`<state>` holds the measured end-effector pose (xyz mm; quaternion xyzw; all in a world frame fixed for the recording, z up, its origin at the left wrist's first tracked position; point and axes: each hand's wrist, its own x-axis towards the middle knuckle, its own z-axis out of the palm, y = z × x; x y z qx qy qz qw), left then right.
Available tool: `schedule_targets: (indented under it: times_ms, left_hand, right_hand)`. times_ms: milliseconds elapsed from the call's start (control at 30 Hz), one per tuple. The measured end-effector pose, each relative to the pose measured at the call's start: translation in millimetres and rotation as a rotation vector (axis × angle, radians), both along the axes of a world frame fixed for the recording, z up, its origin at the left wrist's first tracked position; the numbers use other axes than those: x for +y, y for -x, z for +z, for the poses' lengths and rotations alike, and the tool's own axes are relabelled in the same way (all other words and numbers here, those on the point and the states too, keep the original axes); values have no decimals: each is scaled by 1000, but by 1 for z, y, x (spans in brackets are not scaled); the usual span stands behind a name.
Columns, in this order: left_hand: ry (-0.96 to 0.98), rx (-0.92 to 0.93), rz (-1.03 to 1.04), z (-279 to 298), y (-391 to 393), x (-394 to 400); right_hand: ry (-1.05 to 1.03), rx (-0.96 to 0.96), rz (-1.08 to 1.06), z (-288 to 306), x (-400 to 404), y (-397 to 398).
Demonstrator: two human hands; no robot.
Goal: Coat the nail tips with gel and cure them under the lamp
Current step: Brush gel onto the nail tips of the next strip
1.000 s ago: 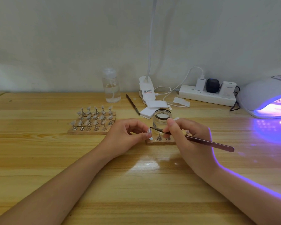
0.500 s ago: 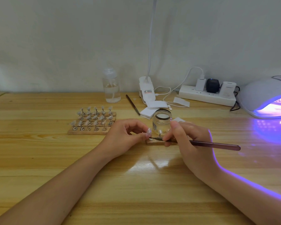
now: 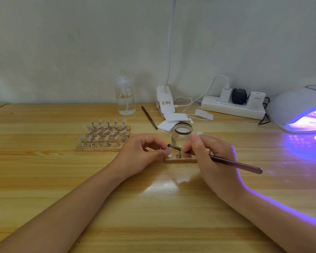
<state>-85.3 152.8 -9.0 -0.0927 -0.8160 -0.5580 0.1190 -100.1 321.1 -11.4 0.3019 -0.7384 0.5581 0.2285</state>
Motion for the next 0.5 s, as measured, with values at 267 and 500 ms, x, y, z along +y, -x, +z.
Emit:
schedule_targets:
  times_ms: [267,500]
  left_hand:
    - [31,-1,4,1,0,-1]
    - [-6,14,-2,2,-2,1]
  right_hand:
    - [24,10,26,-3,3,-1]
    - [71,-62,2,-1,2,1]
